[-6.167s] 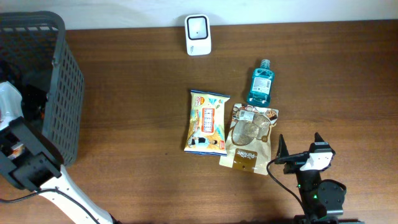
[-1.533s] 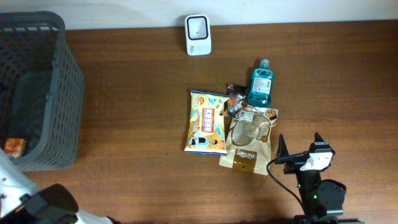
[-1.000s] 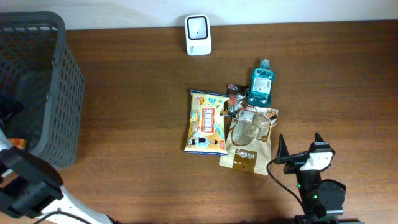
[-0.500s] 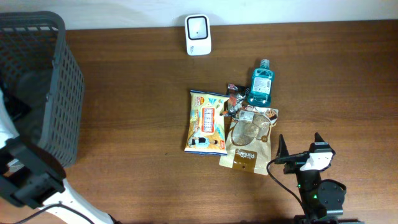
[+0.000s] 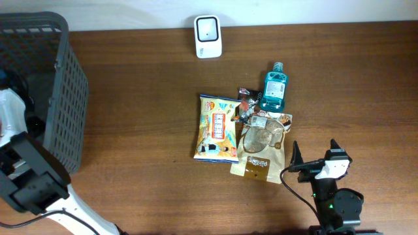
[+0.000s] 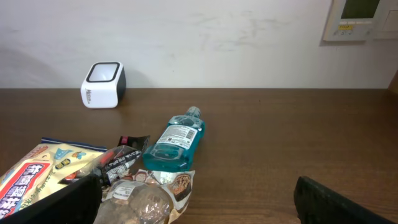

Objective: Scan the item barcode
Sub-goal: 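Reach the left gripper into the basket and grasp the orange tissue pack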

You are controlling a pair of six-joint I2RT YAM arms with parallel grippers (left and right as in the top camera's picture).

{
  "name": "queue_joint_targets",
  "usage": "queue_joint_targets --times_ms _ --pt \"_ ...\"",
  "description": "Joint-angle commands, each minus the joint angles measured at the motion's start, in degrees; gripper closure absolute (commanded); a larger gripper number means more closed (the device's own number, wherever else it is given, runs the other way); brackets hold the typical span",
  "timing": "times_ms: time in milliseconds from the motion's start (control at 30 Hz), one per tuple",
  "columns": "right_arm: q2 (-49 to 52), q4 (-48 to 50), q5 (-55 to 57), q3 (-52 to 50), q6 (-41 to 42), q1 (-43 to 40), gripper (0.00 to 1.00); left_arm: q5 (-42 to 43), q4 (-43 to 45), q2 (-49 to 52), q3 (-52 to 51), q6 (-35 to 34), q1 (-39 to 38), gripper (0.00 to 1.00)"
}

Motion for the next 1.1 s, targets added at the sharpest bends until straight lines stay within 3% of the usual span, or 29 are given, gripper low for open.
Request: queue_joint_targets --times_ms 0,367,667,867,933,967,1067 --pt "-0.37 -0.09 0.5 -0.5 -0.33 0.31 0.02 -1.77 3.13 0.72 -2.29 -0.76 1.9 0.32" --pt "-0.37 -0.07 0.5 -0.5 -0.33 0.31 0.02 6.47 12.57 0.72 -5.14 2.14 4.61 0.38" --pt "-0.37 -0.09 0.5 -0.5 -0.33 0.31 0.02 6.78 13.88 3.26 -5.33 2.32 4.63 0.44" --pt "-0.37 -0.07 0.5 -0.5 -0.33 0.31 0.02 6.75 13.84 4.42 -5.33 2.38 4.63 0.77" --pt "-0.37 -0.07 0.5 -0.5 -0.35 0.31 0.02 6.58 13.77 4.42 -5.33 3.93 4.63 0.95" --pt "-0.37 -0.07 0.5 -0.5 -0.35 0.31 0.02 6.56 13.6 4.39 -5.29 5.31 4.63 1.0" --pt "-0.37 -0.07 0.5 -0.5 -0.35 0.31 0.02 6.58 11.54 4.31 -3.67 6.86 4.5 1.0"
